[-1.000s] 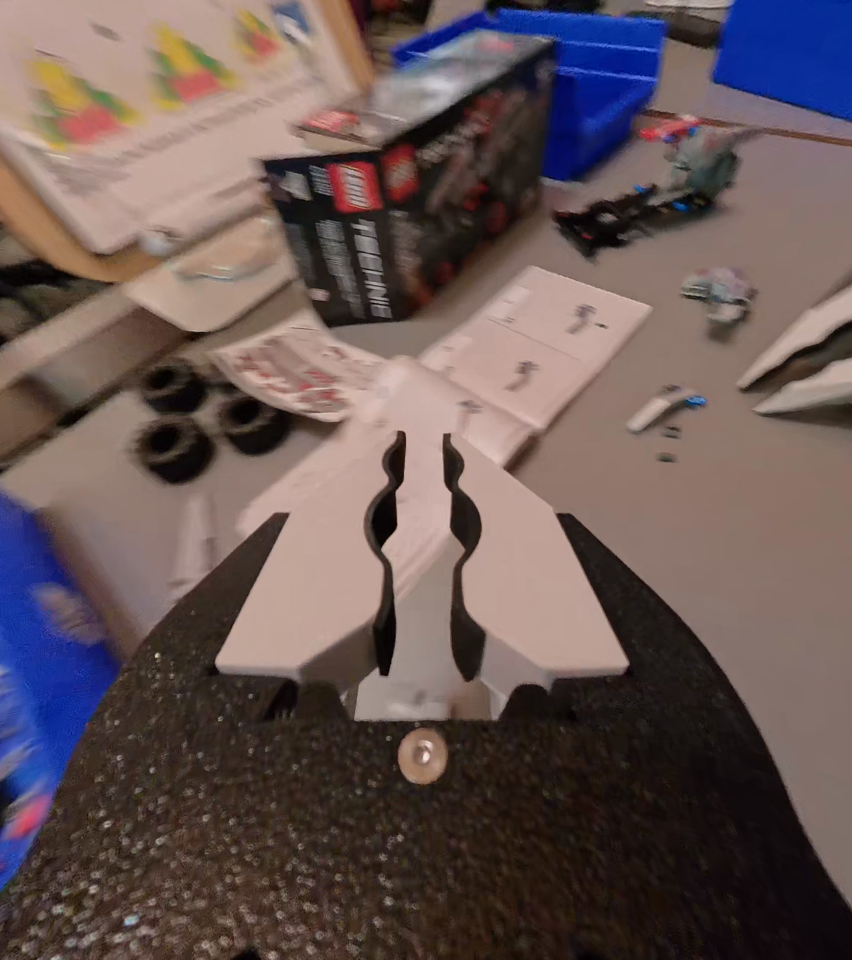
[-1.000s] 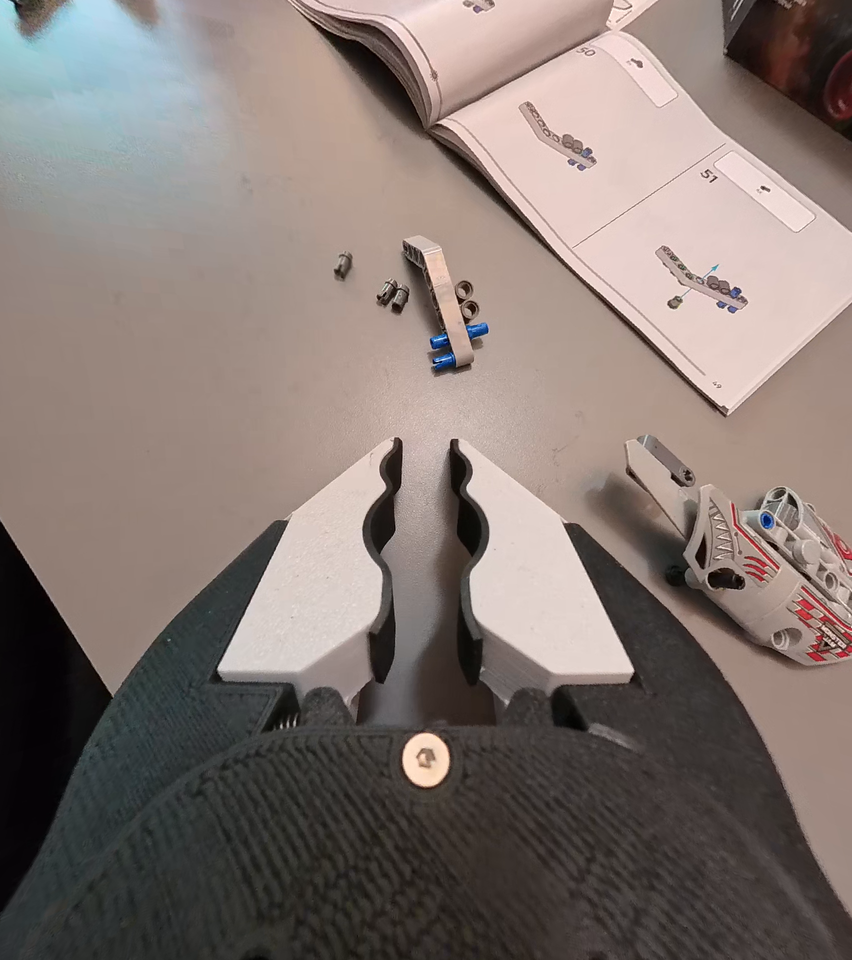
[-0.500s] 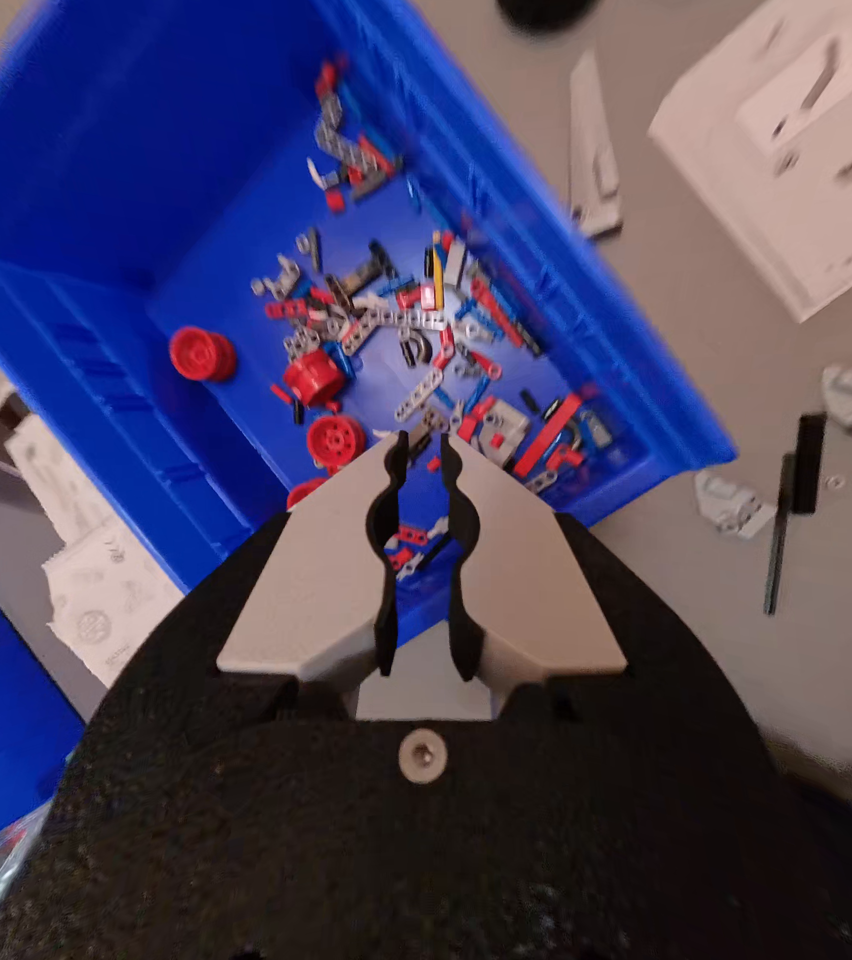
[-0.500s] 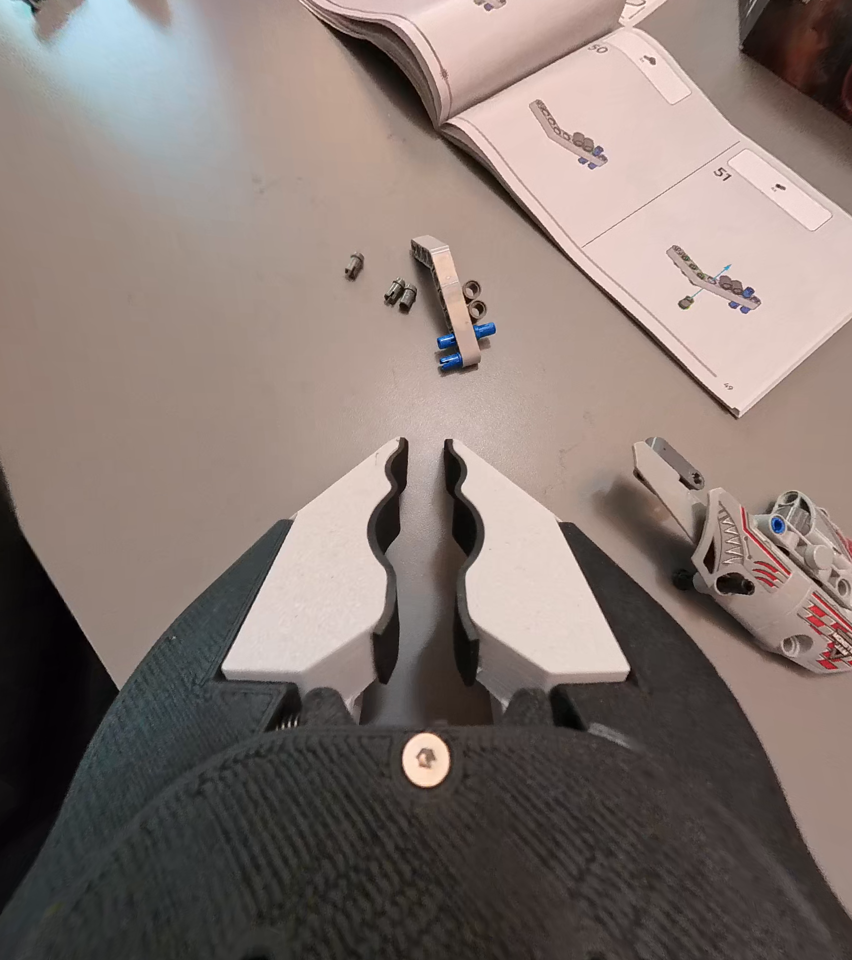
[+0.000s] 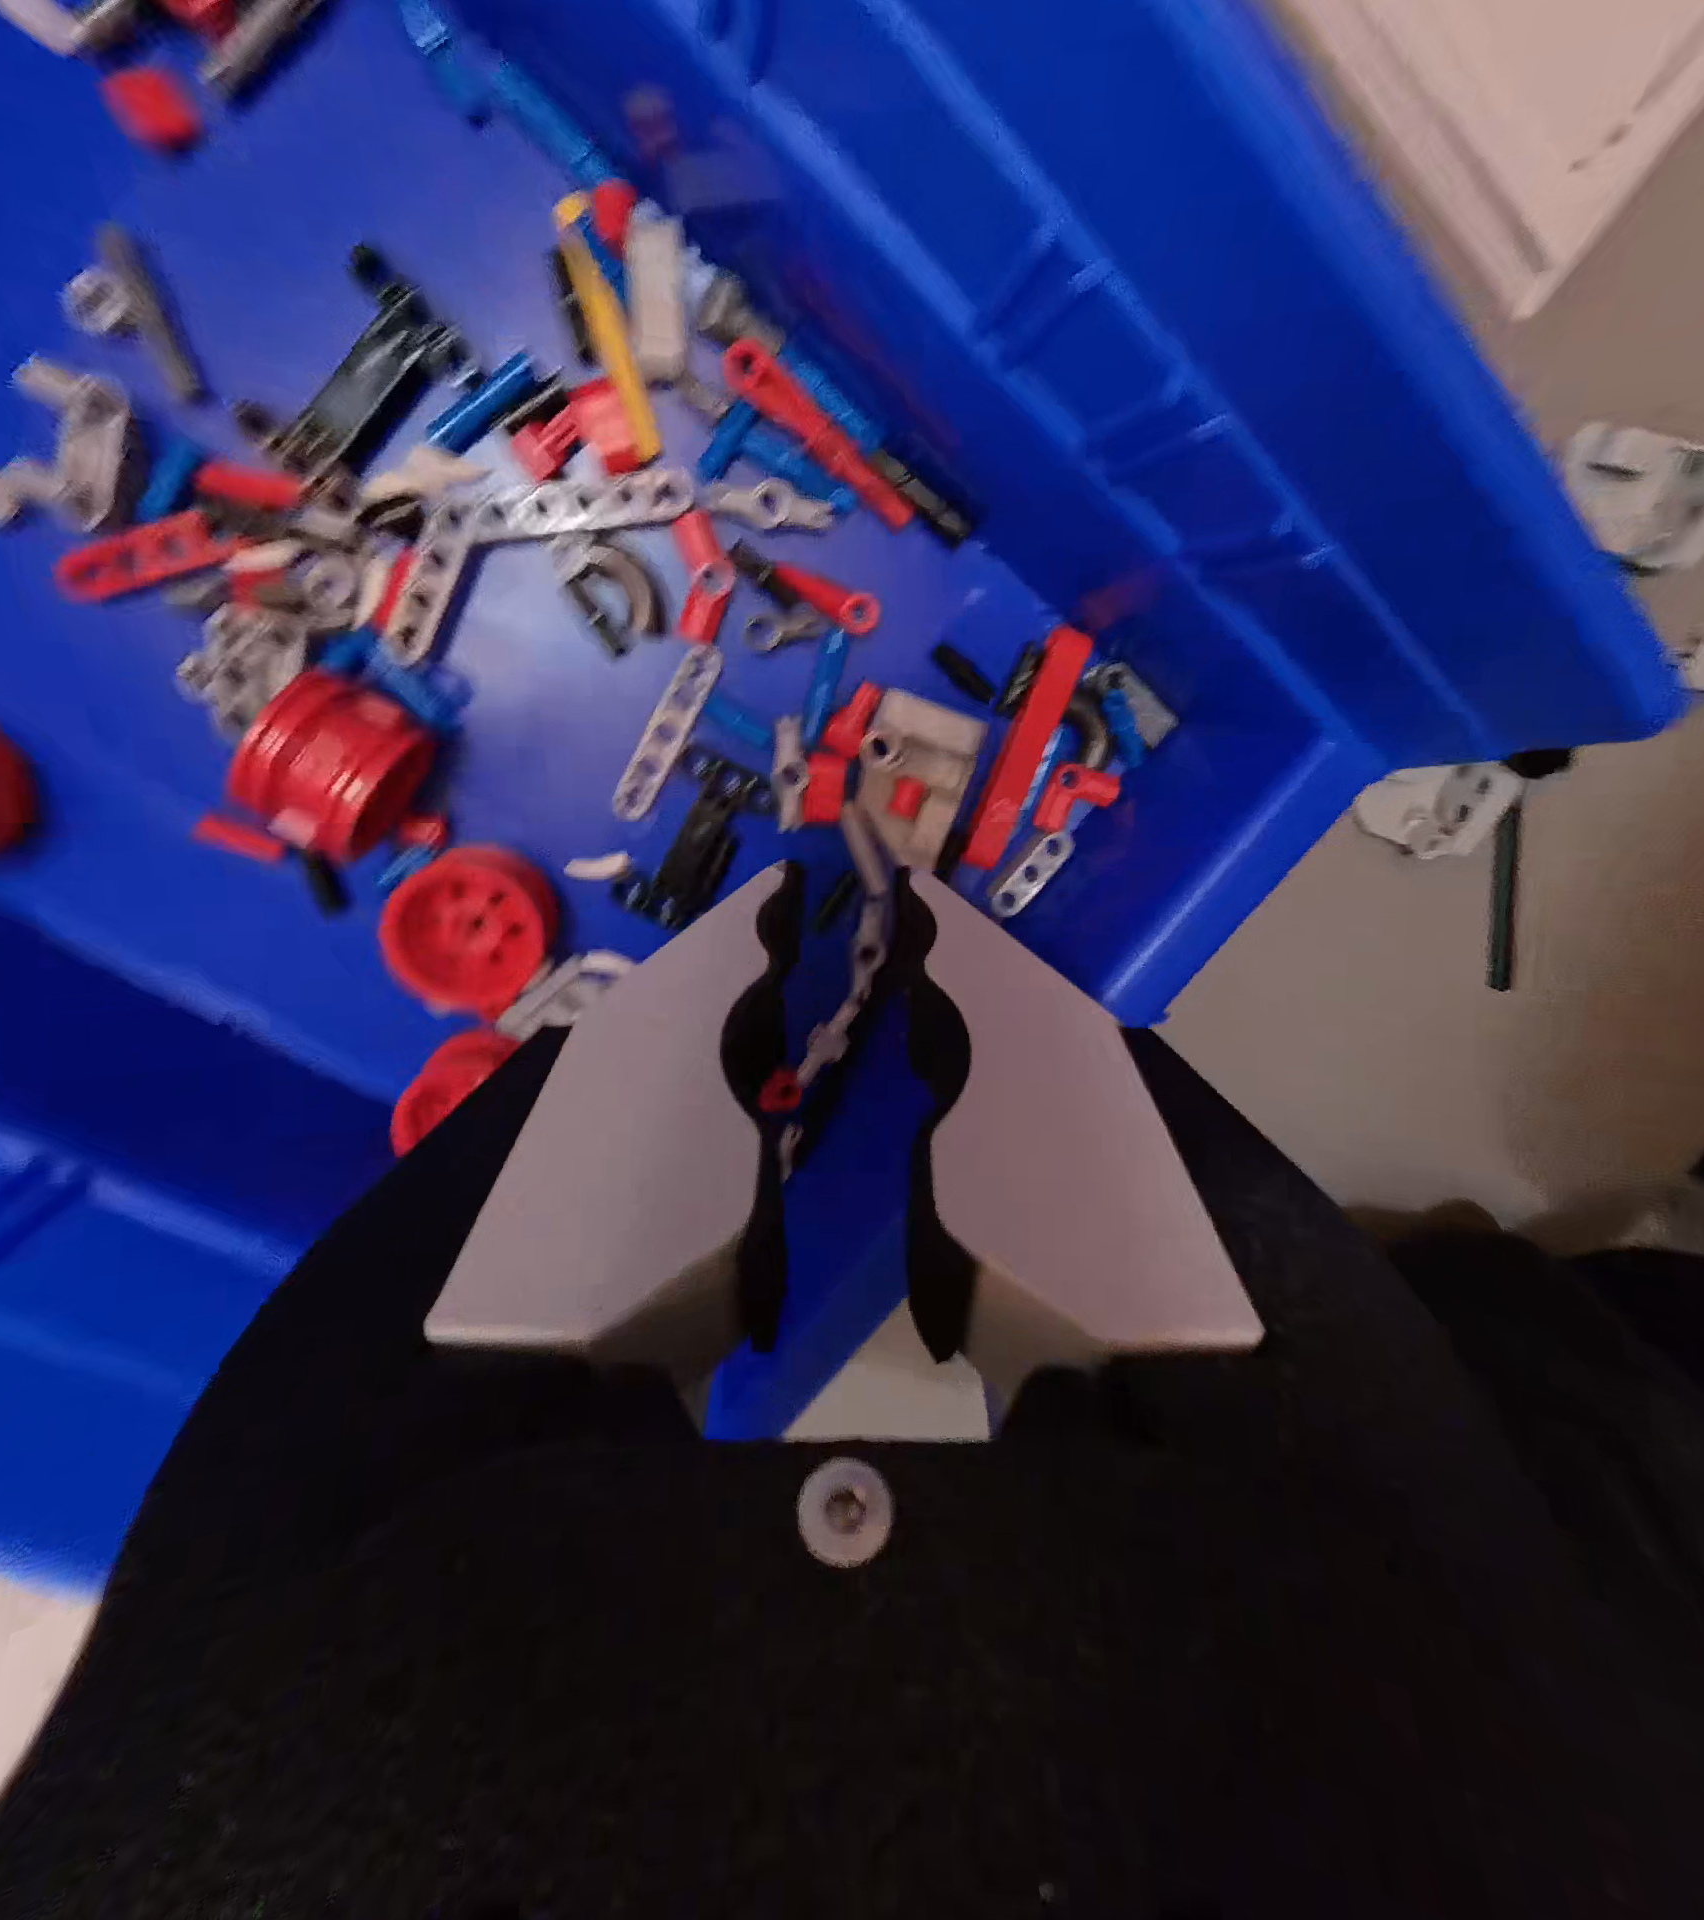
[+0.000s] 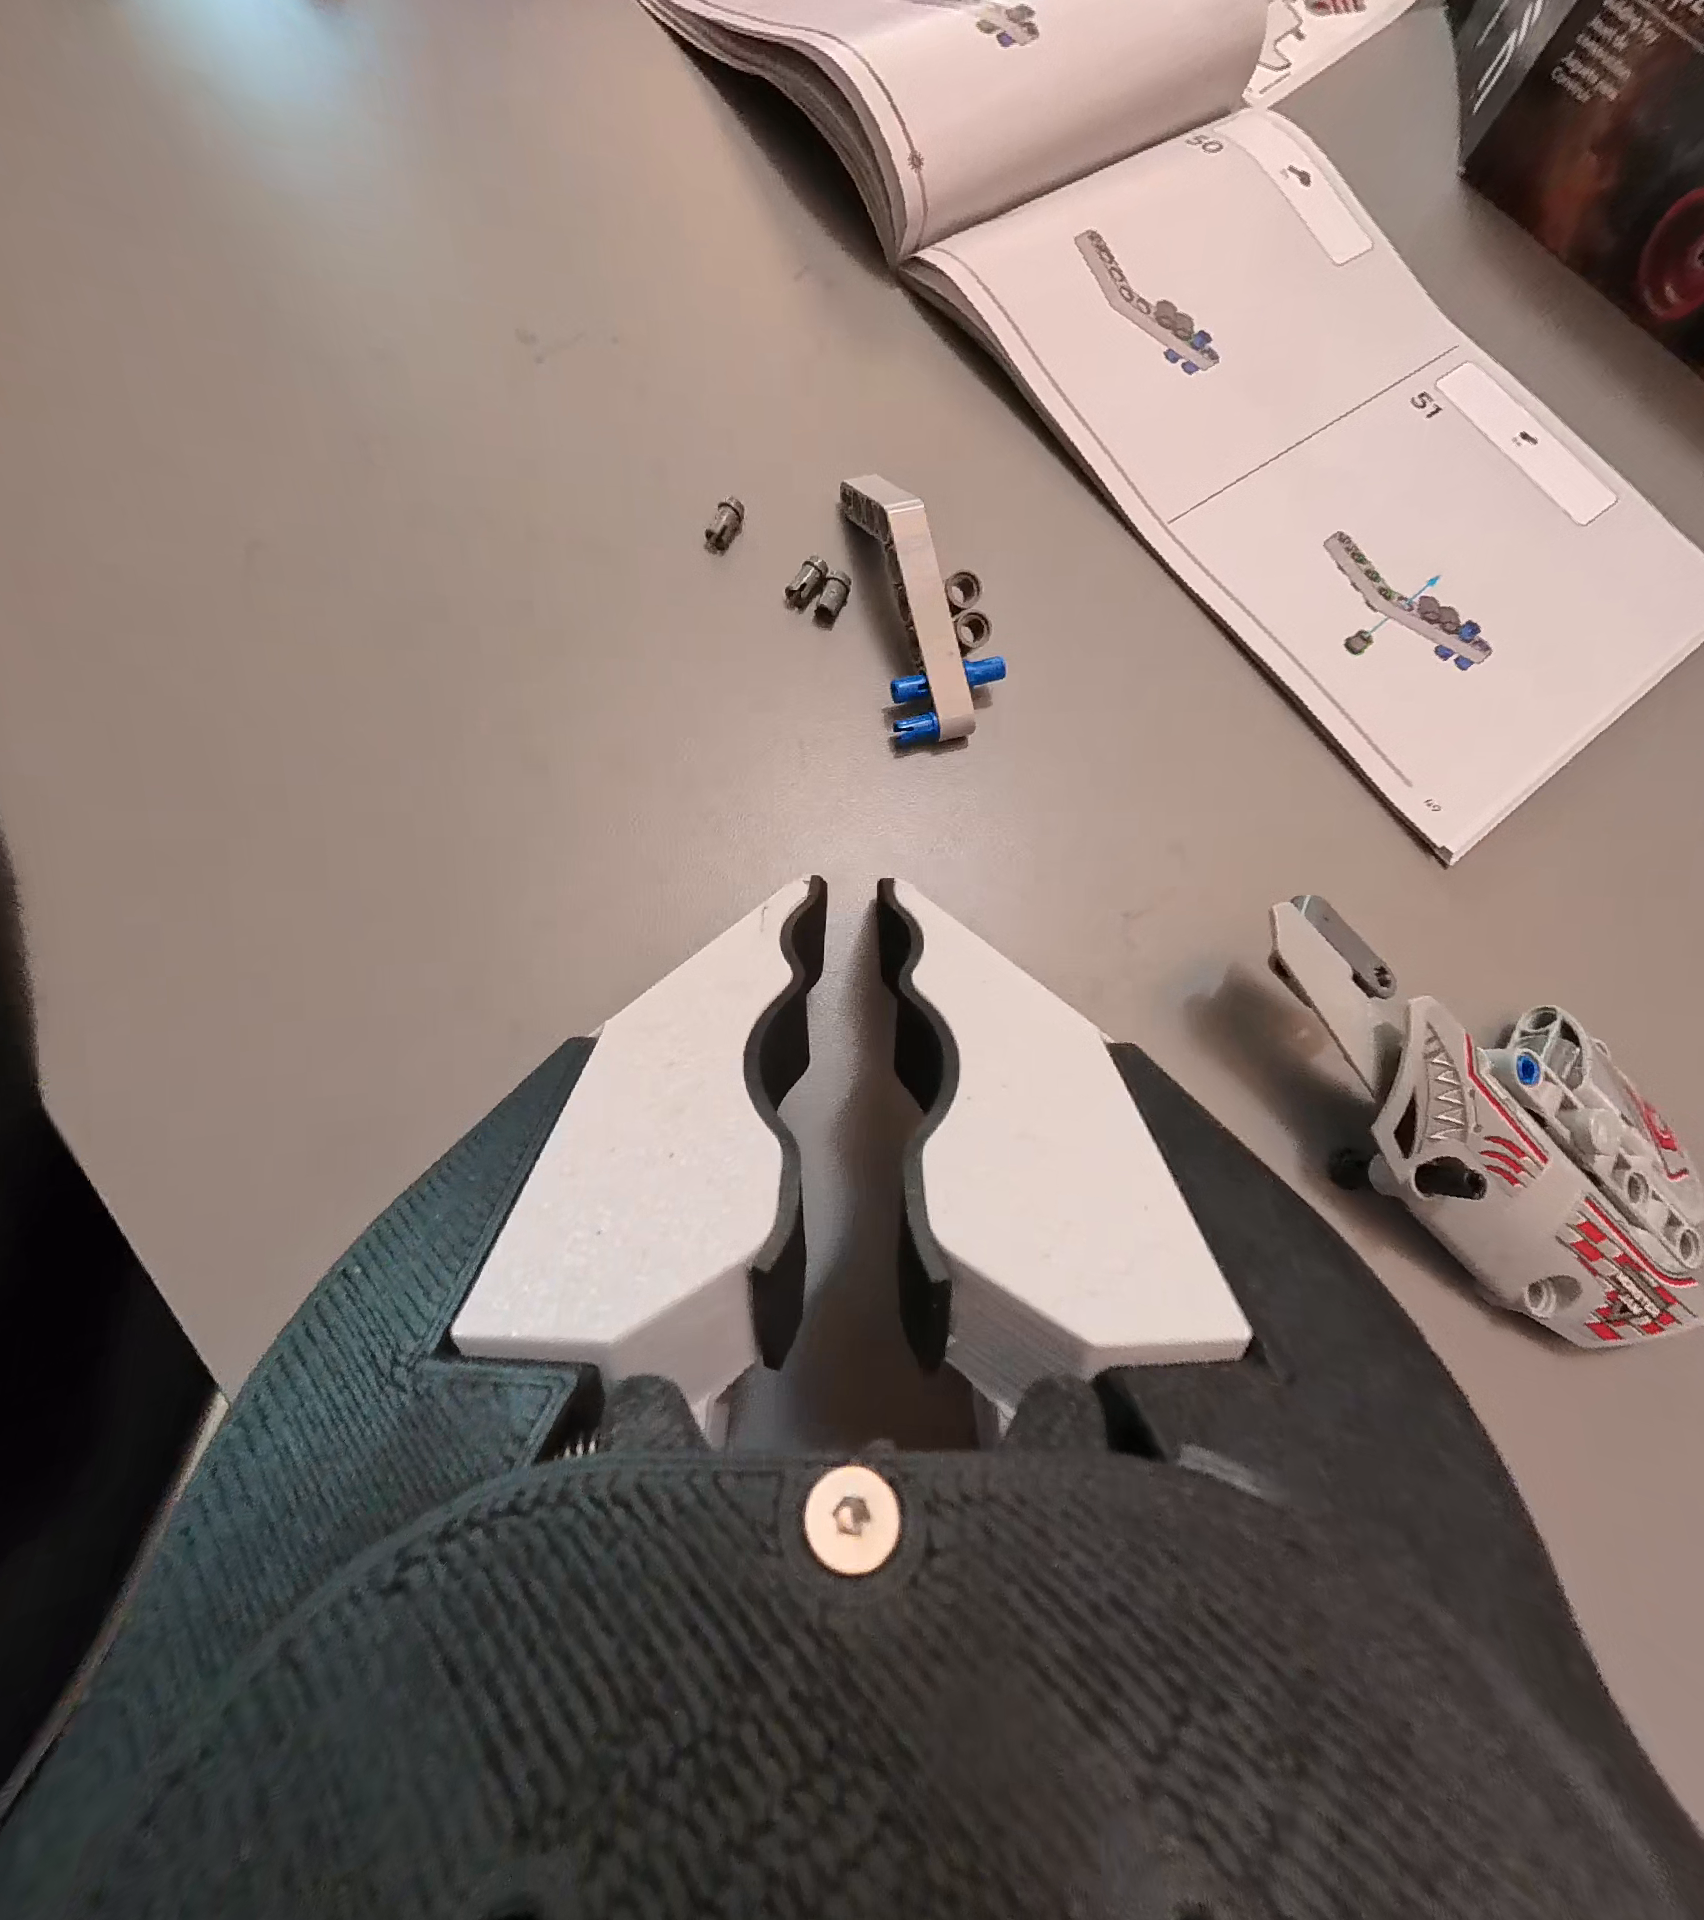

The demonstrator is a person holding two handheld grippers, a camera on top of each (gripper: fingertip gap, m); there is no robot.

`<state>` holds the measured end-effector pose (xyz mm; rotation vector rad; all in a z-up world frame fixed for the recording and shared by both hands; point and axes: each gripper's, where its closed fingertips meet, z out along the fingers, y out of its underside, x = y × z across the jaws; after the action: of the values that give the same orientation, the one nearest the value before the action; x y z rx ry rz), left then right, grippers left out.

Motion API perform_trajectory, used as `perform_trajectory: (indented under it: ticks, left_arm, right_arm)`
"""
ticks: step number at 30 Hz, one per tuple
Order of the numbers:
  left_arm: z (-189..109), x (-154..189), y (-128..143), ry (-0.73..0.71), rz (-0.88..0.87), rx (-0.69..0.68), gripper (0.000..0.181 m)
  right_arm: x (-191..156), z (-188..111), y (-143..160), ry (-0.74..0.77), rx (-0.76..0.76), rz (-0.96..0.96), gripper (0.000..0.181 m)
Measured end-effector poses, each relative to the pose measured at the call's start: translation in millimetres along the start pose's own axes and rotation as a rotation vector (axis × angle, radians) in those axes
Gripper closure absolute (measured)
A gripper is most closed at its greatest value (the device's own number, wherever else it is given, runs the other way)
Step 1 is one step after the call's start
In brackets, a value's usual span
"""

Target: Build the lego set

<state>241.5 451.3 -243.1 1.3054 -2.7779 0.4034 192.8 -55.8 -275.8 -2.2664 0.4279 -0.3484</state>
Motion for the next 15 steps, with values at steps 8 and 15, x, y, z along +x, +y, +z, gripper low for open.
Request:
perform_trajectory:
  ticks: [8,15]
  left_arm:
    - [21.6,21.2,-16.6,0.096,0.2,-0.027,0.159]
    - [28.6,36.0,-4.4,0.195,0.366,-0.053,0.179]
  right_arm:
    - [2.2,0.4,0.4,-0.092,-0.001,0.128,0.167]
    - [4.6,0.6,0.6,-0.111,0.0,0.172,0.172]
